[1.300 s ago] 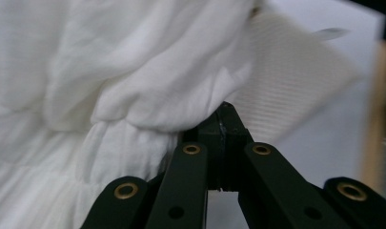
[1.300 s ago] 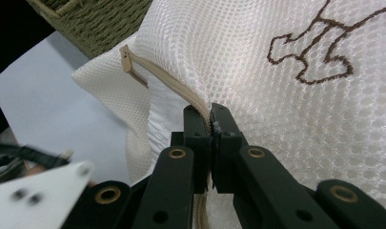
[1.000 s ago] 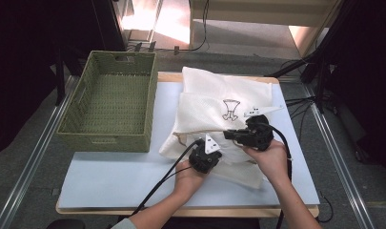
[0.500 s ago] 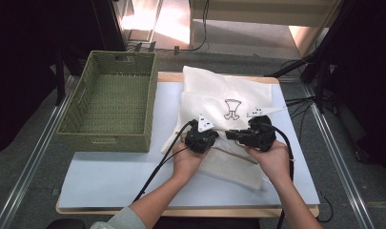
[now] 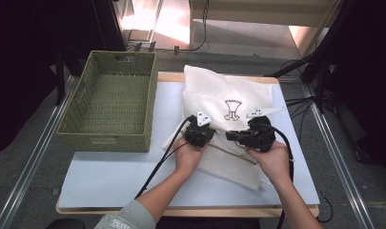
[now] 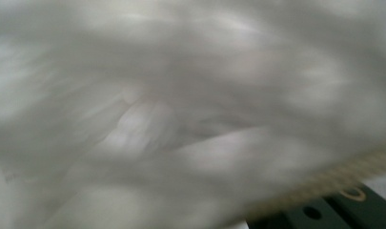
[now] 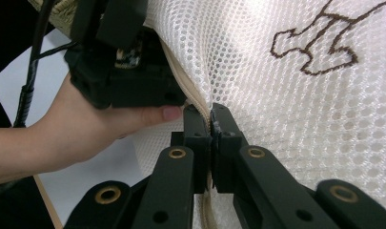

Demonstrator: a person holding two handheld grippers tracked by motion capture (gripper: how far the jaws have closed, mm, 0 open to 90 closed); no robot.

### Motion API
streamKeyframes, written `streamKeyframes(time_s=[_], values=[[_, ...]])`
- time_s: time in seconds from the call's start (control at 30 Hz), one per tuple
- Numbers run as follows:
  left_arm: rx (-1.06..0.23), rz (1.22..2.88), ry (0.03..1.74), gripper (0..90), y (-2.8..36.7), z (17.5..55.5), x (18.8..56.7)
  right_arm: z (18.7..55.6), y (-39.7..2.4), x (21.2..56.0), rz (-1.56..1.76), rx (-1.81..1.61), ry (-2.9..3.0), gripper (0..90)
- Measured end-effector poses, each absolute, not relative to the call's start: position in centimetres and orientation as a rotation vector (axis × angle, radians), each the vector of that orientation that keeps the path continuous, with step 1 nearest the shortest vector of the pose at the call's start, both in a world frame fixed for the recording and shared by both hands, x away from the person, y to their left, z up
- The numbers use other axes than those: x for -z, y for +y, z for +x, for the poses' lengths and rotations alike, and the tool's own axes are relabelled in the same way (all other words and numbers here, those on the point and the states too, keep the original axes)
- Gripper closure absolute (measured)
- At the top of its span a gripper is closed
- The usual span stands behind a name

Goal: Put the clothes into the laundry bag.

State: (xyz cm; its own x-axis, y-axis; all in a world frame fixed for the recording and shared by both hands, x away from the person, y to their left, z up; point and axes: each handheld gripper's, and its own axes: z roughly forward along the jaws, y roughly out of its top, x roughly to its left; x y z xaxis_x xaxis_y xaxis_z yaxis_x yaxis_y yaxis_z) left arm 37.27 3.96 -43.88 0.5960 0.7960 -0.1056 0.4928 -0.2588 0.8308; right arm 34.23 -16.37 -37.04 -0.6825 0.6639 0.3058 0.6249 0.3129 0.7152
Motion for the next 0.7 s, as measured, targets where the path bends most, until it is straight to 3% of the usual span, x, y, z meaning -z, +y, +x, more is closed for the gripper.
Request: streamKeyframes(time_s=[0.13,0.3,0.7], values=[[-0.439,1.87,1.083,90.0,4.6,38.2,43.7,34.2,-16.4,37.0,1.226,-1.337,2.511,88.3],[-0.349,1.998,1.06,90.0,3.9,39.3,45.0,34.4,-16.3,37.3,1.238,-1.32,2.523,88.3],[-0.288,1.979,1.033,89.1,5.6,38.0,43.6,34.5,-16.2,37.6,1.253,-1.302,2.525,88.2]])
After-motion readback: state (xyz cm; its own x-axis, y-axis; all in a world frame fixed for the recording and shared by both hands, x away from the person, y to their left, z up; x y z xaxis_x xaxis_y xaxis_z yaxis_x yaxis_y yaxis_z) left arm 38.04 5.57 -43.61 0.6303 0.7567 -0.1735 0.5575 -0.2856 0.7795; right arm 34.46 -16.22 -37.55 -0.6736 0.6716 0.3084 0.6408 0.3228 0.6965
